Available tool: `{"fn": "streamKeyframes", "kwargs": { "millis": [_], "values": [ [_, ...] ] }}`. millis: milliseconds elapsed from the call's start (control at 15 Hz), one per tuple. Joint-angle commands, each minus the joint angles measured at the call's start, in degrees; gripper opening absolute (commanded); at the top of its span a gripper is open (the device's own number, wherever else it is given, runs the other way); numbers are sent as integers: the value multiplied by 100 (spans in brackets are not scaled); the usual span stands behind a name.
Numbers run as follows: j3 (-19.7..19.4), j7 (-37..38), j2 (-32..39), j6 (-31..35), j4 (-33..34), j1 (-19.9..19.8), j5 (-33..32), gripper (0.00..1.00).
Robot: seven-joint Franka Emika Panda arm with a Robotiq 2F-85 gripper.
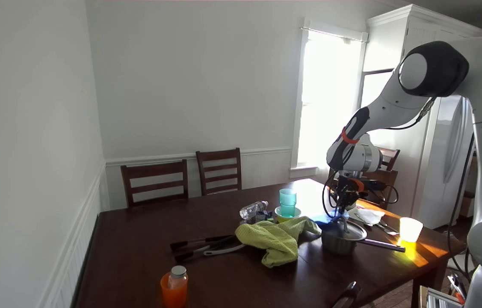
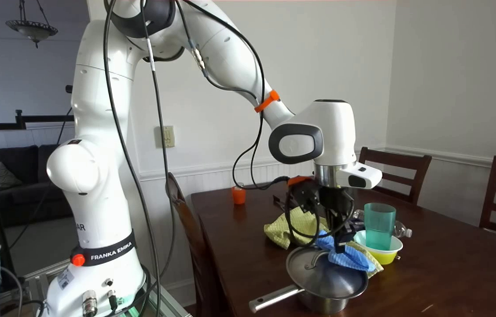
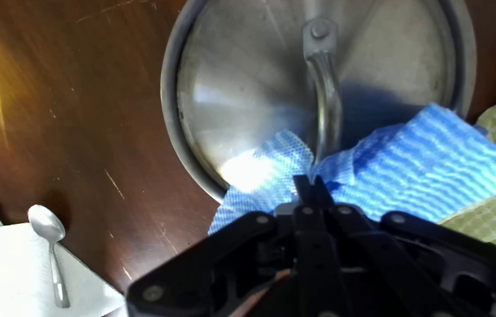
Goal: Use the towel to lift the lid put it on the pot and then put the towel on the table
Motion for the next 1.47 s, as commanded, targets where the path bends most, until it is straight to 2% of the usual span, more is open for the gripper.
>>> {"fn": "streamKeyframes", "kwargs": {
  "millis": [0,467,733,1133,1400],
  "values": [
    [24,71,-115,54,-20,-42,-132,0],
    [181,-262,-888,150,-306,55,-20,0],
    [342,-784,-1458,-93,-570,167,276,0],
    [296,-1493,-2168,-599,-971,569,667,0],
    [295,-1827,-2326,-1050,-1155,918,843,0]
  ]
}}
